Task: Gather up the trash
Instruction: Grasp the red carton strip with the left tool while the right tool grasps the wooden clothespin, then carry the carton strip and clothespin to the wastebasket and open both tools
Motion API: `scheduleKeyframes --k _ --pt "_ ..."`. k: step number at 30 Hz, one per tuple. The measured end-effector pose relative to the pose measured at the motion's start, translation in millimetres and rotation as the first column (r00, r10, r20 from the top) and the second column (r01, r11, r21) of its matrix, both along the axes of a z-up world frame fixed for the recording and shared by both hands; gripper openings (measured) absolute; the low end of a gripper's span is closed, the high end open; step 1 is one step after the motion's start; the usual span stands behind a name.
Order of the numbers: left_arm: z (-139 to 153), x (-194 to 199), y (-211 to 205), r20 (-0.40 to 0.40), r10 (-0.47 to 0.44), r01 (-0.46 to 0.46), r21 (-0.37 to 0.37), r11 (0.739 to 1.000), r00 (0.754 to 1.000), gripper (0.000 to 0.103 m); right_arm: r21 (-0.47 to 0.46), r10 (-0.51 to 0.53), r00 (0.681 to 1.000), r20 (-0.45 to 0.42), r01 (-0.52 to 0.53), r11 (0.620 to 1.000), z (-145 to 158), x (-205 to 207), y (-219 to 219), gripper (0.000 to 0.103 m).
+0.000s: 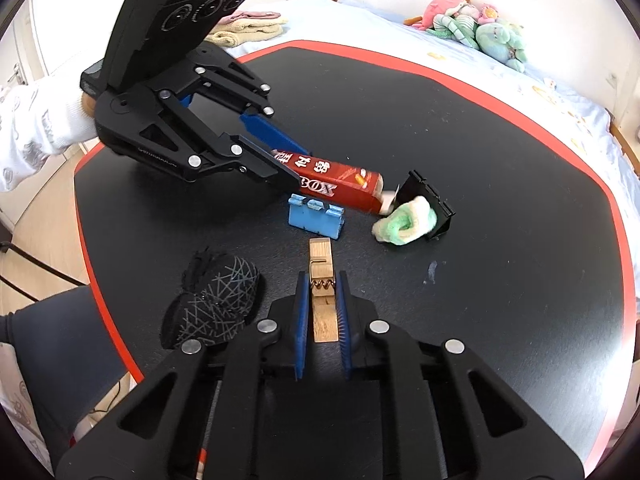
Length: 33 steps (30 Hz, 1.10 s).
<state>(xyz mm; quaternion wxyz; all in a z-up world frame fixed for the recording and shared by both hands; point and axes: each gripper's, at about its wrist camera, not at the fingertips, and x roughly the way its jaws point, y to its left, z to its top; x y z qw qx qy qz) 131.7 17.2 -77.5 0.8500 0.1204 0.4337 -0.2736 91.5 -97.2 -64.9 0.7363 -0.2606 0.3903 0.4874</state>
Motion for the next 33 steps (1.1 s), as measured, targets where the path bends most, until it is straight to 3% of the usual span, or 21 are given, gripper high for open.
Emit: scheduleKeyframes --k 14,23,33 --pt "33.2 -36.8 -5.1 0.036 0.156 -0.155 -0.035 0.987 0.987 0.016 0.045 -0.114 0.994 0.004 0.113 0.993 22.6 -21.8 -17.1 0.012" --pt "58.9 -73.3 -26.5 0.063 0.196 -0.194 -0.042 0.980 0.978 0.016 0.088 -0.185 0.983 0.013 0.183 0.979 51.7 -55.4 -41.3 0.012" --pt "75.2 -118.7 -56.8 0.088 0.186 -0.179 -0.080 0.981 0.979 0.016 0.135 -0.238 0.970 0.043 0.230 0.964 76.4 -99.4 -69.3 0.012"
